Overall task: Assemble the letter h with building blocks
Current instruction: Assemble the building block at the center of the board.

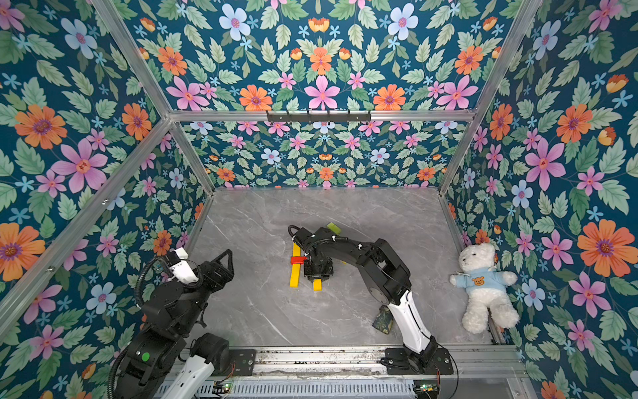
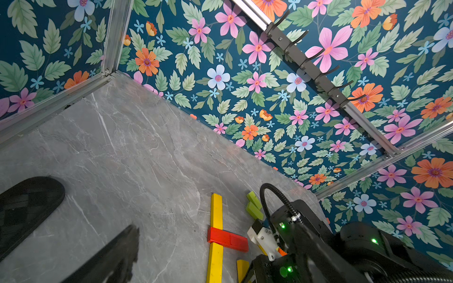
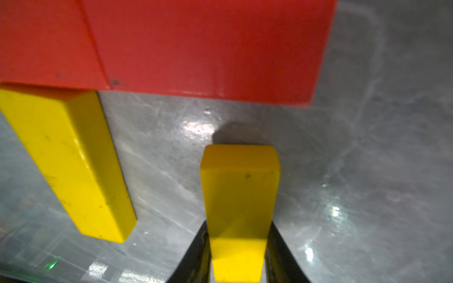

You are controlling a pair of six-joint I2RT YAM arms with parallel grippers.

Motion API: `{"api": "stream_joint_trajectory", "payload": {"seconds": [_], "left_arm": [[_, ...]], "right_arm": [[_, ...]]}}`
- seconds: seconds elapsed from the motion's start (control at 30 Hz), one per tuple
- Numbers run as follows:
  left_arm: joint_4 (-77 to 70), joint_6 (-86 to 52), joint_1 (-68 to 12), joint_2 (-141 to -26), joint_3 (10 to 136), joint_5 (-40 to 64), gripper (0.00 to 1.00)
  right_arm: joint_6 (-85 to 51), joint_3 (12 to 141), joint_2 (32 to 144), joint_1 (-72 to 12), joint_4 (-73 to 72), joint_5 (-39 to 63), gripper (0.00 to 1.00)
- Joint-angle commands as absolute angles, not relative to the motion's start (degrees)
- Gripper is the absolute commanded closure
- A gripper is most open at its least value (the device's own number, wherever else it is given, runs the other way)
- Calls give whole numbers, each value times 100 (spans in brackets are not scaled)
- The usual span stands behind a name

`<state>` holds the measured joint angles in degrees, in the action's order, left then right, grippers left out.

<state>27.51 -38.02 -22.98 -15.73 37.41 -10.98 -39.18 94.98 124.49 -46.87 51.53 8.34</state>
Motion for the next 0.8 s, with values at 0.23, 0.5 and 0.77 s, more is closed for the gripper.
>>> {"api": "stream_joint_trajectory", "payload": {"seconds": [0.23, 0.5, 0.77], "left_arm": [[2707, -3762, -2296, -1582, 3746, -1187, 0], [2707, -3762, -2299, -1603, 3750, -1196, 1], [2698, -3762, -2302, -1626, 3761, -1204, 0]], "right_arm": [[-3801, 9639, 12621, -4606, 5265, 624, 63], [-3752, 9738, 12702, -4557, 5310, 615, 62], [-3700, 9782, 12760, -4535, 5326, 590, 61]]}}
